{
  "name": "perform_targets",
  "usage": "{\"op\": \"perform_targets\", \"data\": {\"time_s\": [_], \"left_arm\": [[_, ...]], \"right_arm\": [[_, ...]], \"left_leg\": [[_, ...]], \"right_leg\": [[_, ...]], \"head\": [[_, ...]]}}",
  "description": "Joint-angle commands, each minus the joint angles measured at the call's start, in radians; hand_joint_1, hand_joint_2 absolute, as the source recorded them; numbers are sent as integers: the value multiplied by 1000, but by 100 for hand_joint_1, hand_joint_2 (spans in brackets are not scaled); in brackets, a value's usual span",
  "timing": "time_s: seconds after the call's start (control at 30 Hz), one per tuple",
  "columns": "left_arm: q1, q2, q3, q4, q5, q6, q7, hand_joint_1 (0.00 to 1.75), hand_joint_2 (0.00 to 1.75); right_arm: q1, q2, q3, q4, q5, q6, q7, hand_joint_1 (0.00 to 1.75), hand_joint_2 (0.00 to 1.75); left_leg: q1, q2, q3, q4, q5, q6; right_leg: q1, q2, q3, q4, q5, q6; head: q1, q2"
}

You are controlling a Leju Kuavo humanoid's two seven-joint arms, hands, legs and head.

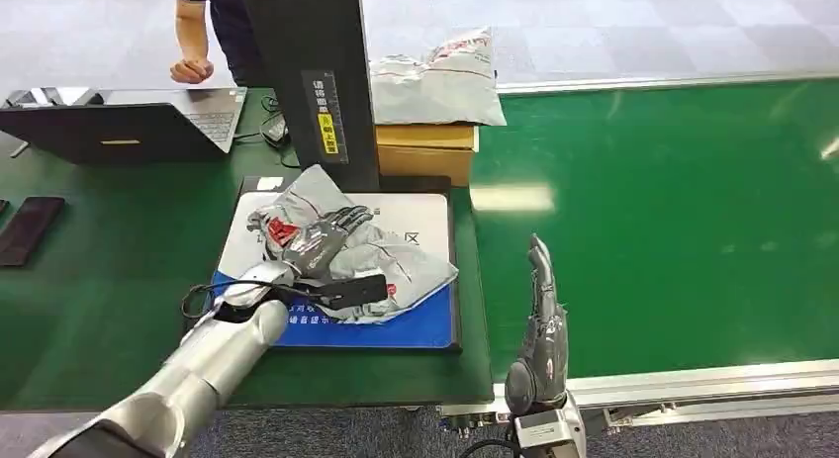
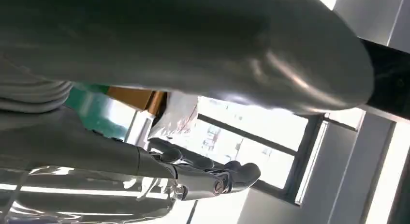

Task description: Moved the parcel from conveyor to table for the left to box.

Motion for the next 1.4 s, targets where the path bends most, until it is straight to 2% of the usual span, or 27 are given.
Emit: {"op": "perform_targets", "data": {"time_s": [0.03,0.07,0.1,0.13,0.17,0.57,0.6,0.67,0.83,0.97,1.03,1.23,1.4], "left_arm": [[-66,10,-15,281,3,-45,28,0,175],[-62,15,-13,285,3,-48,28,0,175],[-58,18,-12,287,3,-47,28,157,175],[-55,18,-12,288,3,-46,29,157,175],[-53,17,-10,290,4,-48,26,175,175],[-20,10,14,227,9,14,11,175,175],[9,12,53,170,49,64,-40,175,175],[10,13,52,158,46,62,-39,175,175],[120,38,170,-146,114,185,-78,175,175],[194,53,231,-316,145,211,-83,175,175],[224,46,290,-388,216,236,-130,175,175],[249,47,378,-483,275,338,-174,175,175],[265,46,439,-500,348,359,-197,175,175]], "right_arm": [[19,-20,-9,5,3,7,5,0,0],[17,-19,-7,10,4,7,4,0,0],[15,-17,-6,13,4,8,4,0,0],[15,-16,-6,14,4,7,4,0,0],[15,-15,-5,15,6,7,5,0,0],[21,-17,-3,8,19,16,18,0,0],[23,-18,-3,3,21,20,24,0,0],[26,-20,-4,-2,21,22,26,0,0],[44,-19,-10,-22,32,36,40,0,0],[45,-21,-7,-18,35,35,41,0,0],[45,-23,-3,-6,33,31,41,0,0],[44,-24,11,14,30,24,40,0,0],[42,-24,20,23,29,15,39,0,0]], "left_leg": [[0,1,5,-1,0,0],[1,2,5,-3,1,0],[0,3,6,-3,1,0],[0,4,7,-4,1,0],[0,3,9,-3,0,-1],[0,4,12,-5,3,-4],[0,4,11,-5,3,-4],[0,4,12,-6,3,-4],[0,2,12,-4,2,-4],[0,2,9,-3,1,-4],[1,3,7,-2,1,-4],[1,3,4,-3,0,-4],[1,4,3,-3,0,-4]], "right_leg": [[1,0,4,-1,0,-2],[1,0,4,-2,1,-5],[1,1,5,-2,1,-4],[1,3,5,-2,2,-5],[1,2,7,-2,1,-4],[1,2,9,-1,3,-6],[2,2,9,-1,3,-7],[1,2,10,-1,3,-7],[1,1,10,0,1,-6],[1,1,7,2,0,-5],[2,1,5,2,0,-6],[2,1,1,2,0,-7],[2,2,0,1,0,-7]], "head": [[0,0],[0,0],[0,0],[0,0],[0,0],[0,0],[0,0],[0,0],[0,0],[0,0],[0,0],[0,0],[0,0]]}}
